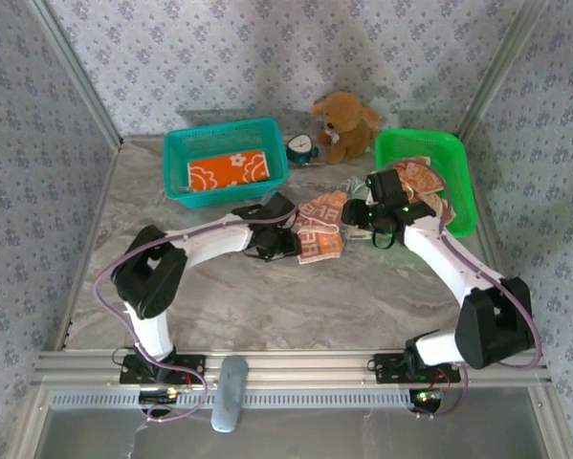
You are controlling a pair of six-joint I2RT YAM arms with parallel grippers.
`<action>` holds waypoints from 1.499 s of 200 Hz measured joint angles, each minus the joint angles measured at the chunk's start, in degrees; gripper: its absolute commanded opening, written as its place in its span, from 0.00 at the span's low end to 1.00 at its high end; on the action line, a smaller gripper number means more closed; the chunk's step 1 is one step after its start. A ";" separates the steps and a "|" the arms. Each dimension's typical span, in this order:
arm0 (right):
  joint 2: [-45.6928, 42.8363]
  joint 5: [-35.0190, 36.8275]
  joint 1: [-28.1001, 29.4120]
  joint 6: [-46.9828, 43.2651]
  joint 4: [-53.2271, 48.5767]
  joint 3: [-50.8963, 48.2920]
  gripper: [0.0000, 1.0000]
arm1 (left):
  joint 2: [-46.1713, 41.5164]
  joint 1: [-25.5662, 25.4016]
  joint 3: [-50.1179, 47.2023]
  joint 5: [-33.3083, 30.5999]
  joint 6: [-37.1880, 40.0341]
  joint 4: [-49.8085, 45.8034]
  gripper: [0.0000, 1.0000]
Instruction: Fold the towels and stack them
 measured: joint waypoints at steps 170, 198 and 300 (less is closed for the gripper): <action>-6.51 -4.70 -5.05 -0.02 -0.17 -6.78 0.57 | 12.61 -6.14 13.64 -10.40 -2.69 -10.69 0.00; -6.45 -5.68 -4.66 0.00 0.94 -7.08 0.57 | 9.81 -5.22 14.99 -14.36 -1.92 -17.81 0.00; -0.24 -8.50 4.72 0.79 7.76 -7.21 0.56 | -0.46 -2.67 47.06 -21.97 4.66 -35.87 0.00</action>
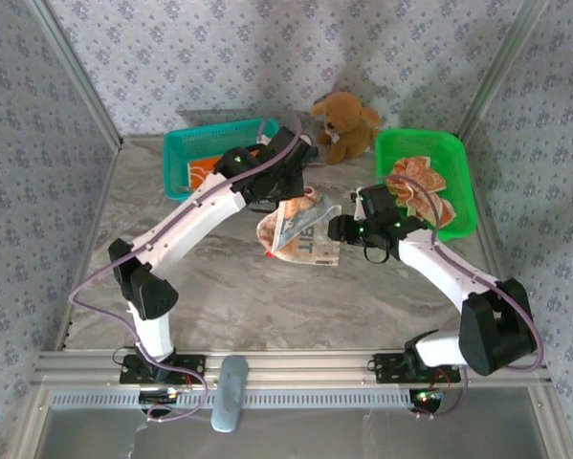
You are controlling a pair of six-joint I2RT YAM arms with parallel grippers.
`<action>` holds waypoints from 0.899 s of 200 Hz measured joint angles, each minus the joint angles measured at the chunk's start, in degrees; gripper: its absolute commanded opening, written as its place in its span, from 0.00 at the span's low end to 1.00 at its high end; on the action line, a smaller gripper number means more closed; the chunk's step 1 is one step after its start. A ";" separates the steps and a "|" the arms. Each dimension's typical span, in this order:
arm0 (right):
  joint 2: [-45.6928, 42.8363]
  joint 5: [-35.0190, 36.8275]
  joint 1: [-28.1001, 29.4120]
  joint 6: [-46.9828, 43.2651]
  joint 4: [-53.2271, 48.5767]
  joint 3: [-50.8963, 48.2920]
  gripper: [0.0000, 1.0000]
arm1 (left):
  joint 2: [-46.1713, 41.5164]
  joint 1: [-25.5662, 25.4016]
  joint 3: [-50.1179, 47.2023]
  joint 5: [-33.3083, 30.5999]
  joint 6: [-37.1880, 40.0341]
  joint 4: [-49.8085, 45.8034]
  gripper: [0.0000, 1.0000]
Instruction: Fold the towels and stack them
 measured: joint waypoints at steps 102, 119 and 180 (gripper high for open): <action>1.57 -1.16 -2.78 -0.52 1.51 0.00 0.57 | 5.27 -0.92 11.63 -5.27 0.26 -10.86 0.00; 1.57 -1.27 -2.64 -0.61 1.49 0.00 0.57 | 0.26 0.63 -6.34 -4.46 -1.25 -6.82 0.00; 5.25 -1.25 3.34 0.20 1.07 1.73 0.57 | -21.03 7.76 -52.30 2.80 -8.63 8.63 0.00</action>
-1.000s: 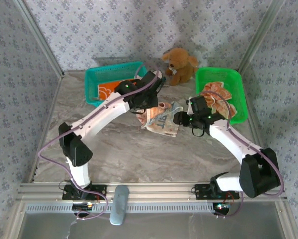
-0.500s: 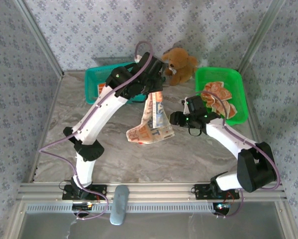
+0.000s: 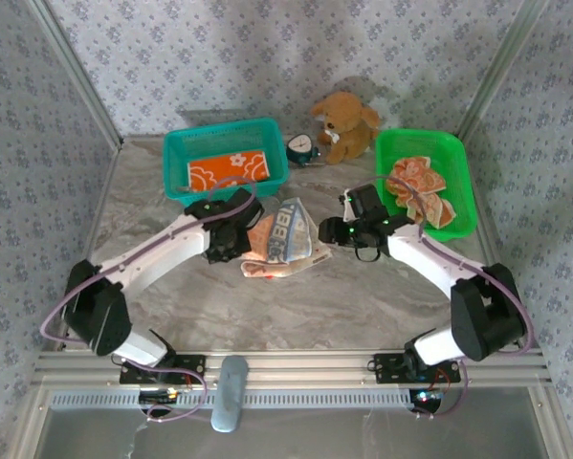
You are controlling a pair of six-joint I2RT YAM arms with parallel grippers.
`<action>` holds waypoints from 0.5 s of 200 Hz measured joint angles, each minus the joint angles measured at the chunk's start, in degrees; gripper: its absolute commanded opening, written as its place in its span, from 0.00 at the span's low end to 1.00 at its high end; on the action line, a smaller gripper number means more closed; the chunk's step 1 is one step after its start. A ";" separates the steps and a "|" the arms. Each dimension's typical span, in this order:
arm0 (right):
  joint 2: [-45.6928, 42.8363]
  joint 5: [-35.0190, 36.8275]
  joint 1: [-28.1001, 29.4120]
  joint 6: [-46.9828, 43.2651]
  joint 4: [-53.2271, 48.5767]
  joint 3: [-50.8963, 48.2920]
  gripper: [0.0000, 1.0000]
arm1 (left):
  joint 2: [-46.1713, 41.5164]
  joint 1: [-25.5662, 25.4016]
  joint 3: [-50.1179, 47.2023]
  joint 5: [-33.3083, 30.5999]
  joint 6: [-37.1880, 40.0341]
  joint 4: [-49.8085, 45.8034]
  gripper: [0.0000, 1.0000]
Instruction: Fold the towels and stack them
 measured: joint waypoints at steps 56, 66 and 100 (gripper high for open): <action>6.19 0.07 7.80 4.22 1.70 0.48 0.58 | -1.22 2.45 -7.43 3.37 -1.09 8.07 0.00; 7.52 -0.02 8.61 4.68 2.40 0.48 0.58 | -1.22 2.97 -7.43 3.39 -1.03 9.09 0.00; 11.02 -0.09 8.66 5.49 4.87 0.50 0.59 | -1.22 3.39 -7.43 4.59 -0.24 10.82 0.00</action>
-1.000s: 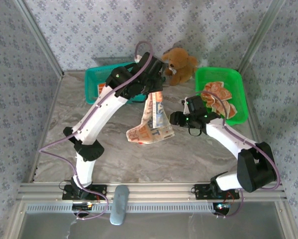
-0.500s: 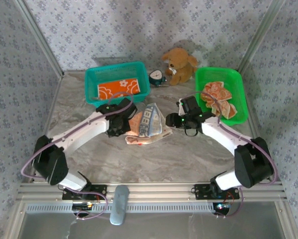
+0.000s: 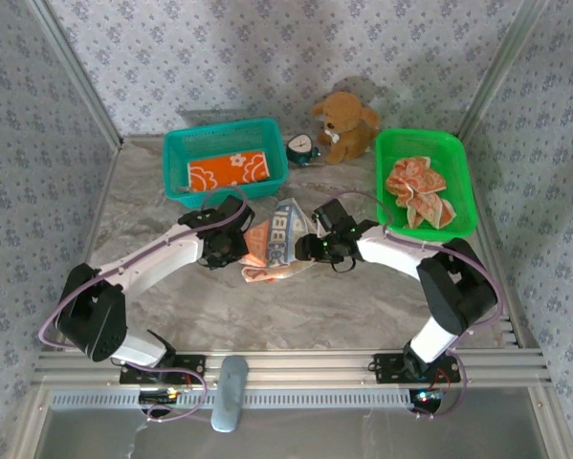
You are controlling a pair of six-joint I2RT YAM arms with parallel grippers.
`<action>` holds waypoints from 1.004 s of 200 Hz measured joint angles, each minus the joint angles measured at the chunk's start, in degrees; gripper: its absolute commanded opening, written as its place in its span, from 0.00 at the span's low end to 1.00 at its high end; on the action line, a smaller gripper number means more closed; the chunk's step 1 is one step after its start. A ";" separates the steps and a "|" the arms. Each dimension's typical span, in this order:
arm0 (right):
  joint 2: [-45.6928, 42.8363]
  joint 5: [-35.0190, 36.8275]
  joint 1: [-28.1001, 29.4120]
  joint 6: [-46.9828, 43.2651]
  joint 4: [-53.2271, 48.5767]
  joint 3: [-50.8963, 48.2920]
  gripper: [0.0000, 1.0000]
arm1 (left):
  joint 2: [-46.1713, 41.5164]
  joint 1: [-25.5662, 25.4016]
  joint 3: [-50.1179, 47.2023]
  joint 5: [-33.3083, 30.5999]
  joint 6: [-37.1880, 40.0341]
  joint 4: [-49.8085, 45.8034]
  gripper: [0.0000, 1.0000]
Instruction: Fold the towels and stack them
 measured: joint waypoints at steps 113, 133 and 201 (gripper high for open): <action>5.53 -0.74 -1.09 -3.08 -1.77 10.95 0.00 | 0.37 3.19 0.26 1.36 2.64 1.07 0.00; 3.10 -1.31 -1.09 -3.04 -6.80 11.61 0.00 | 0.44 4.24 0.87 1.36 3.32 1.14 0.00; 0.70 -6.23 -2.34 -0.37 -23.58 20.96 0.05 | 3.45 5.31 2.69 2.40 5.01 2.84 0.00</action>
